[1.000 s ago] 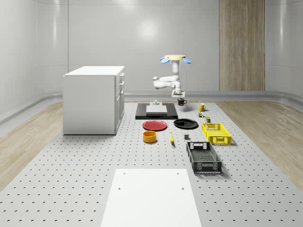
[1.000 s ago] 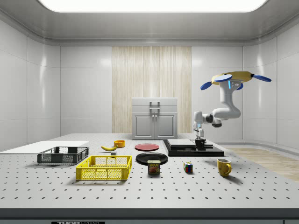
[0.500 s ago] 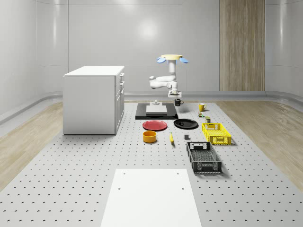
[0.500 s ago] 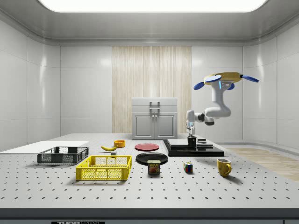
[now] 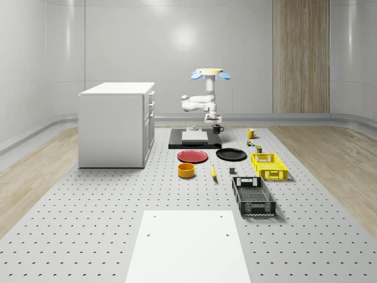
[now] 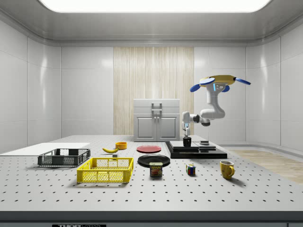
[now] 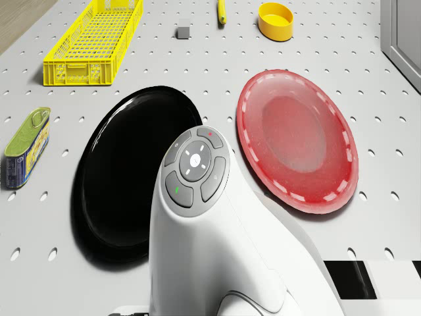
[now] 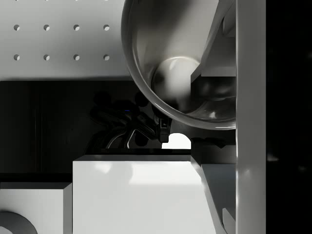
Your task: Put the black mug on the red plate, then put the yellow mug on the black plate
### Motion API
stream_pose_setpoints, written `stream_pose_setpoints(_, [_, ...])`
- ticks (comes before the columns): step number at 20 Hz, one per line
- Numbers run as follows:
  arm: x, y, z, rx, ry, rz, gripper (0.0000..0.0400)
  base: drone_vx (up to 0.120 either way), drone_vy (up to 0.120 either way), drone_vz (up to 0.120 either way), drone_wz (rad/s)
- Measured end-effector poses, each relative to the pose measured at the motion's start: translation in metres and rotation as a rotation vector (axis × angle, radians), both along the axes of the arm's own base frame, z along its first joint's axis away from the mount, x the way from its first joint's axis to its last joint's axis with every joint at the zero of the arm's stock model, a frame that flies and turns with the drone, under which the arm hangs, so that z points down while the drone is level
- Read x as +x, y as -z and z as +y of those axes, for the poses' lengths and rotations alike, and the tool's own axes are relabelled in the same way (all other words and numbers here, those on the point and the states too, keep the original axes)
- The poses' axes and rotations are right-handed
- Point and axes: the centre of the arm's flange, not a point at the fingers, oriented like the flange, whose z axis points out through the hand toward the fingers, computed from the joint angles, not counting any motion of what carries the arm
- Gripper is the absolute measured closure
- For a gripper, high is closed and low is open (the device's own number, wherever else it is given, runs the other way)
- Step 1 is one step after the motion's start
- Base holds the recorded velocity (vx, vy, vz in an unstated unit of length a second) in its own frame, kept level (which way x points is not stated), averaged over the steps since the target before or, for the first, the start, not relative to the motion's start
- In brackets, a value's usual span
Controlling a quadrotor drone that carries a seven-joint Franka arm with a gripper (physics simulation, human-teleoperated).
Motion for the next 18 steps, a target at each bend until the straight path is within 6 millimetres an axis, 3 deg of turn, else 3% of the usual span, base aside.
stream_pose_setpoints(18, [0.0000, 0.0000, 0.0000, 0.000, 0.000, 0.000, 0.0290, 0.120, -0.120, 0.000, 0.000])
